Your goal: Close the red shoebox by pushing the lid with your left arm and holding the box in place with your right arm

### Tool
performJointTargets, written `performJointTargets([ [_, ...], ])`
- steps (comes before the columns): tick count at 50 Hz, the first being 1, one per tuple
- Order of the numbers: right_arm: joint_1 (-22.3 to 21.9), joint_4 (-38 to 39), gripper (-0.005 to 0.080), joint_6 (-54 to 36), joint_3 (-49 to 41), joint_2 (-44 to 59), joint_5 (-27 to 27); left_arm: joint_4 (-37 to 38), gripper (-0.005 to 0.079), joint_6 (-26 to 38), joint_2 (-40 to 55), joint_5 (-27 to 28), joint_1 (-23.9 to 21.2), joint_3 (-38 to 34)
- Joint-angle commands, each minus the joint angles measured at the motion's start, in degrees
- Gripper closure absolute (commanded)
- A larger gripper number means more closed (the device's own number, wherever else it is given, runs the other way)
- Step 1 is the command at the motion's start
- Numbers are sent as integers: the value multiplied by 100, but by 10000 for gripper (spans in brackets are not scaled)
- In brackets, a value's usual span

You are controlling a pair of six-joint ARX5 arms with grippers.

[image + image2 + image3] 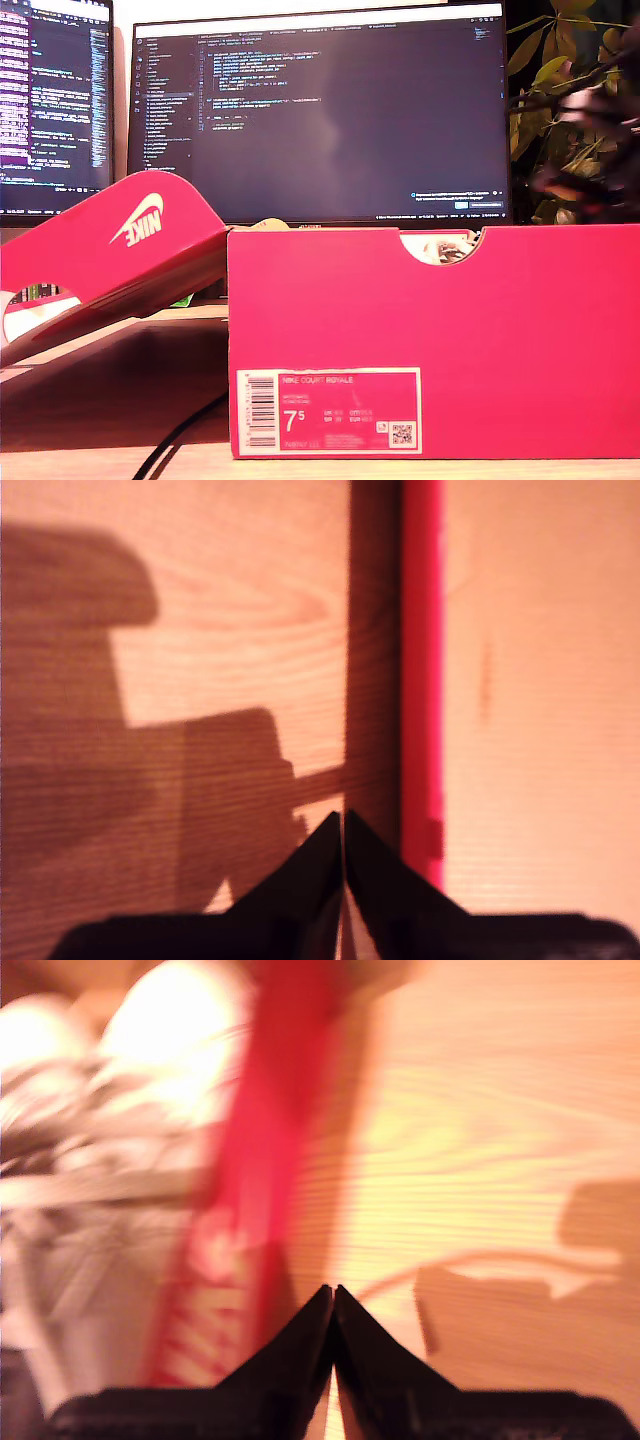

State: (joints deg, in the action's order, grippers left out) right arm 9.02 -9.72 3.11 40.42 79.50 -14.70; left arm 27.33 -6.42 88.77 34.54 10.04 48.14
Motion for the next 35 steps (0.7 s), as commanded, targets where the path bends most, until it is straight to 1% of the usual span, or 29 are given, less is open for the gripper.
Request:
performJointTargets([
  [1,153,138,764,-7,57,42,-39,66,762,94,105,57,28,74],
  [8,372,319,764,11,57,48,-39,280,762,208,203,111,35,85],
  [16,457,348,764,52,61,48,-39,358,762,216,398,531,31,85],
  [25,485,356,764,52,61,48,-39,339,762,219,566,796,-48,85],
  [35,531,350,764,50,61,48,-42,39,762,190,579,1362,-74,92],
])
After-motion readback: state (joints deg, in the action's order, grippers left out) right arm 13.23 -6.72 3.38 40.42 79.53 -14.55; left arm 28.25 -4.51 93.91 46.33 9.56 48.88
